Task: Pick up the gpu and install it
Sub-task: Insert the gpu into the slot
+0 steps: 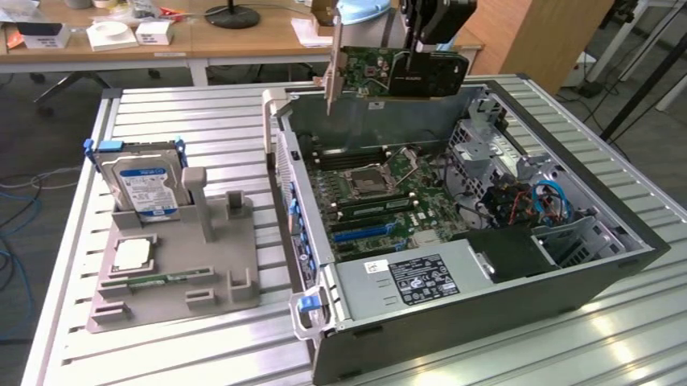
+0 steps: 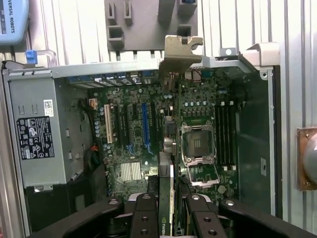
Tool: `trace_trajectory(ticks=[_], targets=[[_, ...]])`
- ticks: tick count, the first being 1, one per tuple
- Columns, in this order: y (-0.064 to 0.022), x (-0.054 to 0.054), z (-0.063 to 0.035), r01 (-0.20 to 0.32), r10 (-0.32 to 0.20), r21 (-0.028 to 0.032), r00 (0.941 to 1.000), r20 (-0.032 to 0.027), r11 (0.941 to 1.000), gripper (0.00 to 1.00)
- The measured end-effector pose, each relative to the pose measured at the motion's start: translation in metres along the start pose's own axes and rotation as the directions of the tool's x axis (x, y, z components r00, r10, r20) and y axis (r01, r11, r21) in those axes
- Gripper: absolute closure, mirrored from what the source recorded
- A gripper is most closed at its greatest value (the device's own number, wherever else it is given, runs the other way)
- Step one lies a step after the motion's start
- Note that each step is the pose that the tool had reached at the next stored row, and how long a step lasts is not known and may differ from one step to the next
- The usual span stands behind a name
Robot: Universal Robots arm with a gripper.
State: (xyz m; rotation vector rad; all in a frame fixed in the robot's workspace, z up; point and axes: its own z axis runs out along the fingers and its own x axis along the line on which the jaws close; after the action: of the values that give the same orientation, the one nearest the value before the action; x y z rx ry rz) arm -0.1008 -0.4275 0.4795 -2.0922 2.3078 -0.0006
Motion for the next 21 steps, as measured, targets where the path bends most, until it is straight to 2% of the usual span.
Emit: trace_trajectory(ticks=[8,17,21], targets=[[0.0003,0.0,0.0128,0.005,-0.005,-0.0002,1.0,0.0003,1.0,0.74],[0.0004,0.0,0.0205,0.045,-0.045,-0.0009,0.999,0.0011,0.999,0.74],[0.0005,0.001,0.027,0.053,-0.053,-0.0011,0.9986,0.0013,0.9986,0.74]])
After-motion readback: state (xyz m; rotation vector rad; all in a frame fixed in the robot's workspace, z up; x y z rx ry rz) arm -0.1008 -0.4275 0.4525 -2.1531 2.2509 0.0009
